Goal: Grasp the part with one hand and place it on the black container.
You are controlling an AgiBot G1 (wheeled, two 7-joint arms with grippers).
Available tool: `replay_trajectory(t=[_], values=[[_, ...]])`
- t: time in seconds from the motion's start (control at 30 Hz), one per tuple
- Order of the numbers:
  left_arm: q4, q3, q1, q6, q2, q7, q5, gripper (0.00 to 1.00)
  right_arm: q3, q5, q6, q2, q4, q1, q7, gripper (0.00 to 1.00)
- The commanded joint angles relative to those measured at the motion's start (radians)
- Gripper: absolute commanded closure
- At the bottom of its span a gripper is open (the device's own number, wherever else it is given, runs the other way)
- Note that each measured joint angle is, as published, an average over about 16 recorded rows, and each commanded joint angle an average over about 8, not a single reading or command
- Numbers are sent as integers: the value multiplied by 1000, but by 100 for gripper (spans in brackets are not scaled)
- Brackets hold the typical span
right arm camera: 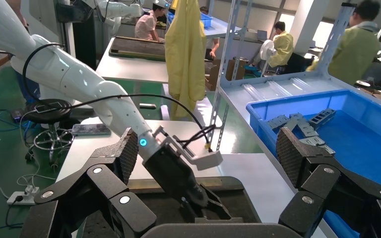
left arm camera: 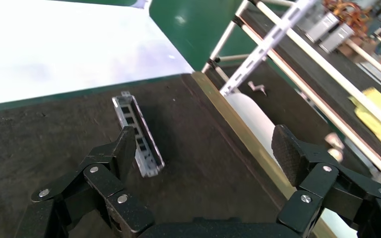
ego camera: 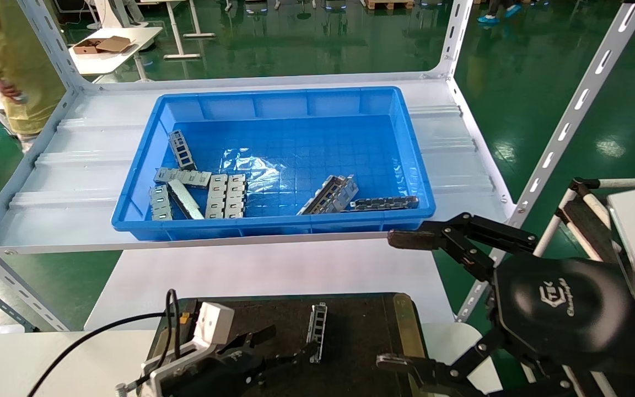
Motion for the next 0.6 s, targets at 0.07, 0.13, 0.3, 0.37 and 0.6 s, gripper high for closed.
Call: replay_trajectory(t=[0.07,0.13,0.3,0.37,0.6], values=[[4,-55,26,82,-26,63,-31,0,0,0,0,0,0,0,0,0],[7,-84,42,128,-41,104,-52,0,0,0,0,0,0,0,0,0],[15,-144,73,230,-74,193,-101,0,0,0,0,0,0,0,0,0],[16,-162,82,265,-86,219,-118,0,0,0,0,0,0,0,0,0],[15,-206,98,347,-127,275,-160,0,0,0,0,0,0,0,0,0]])
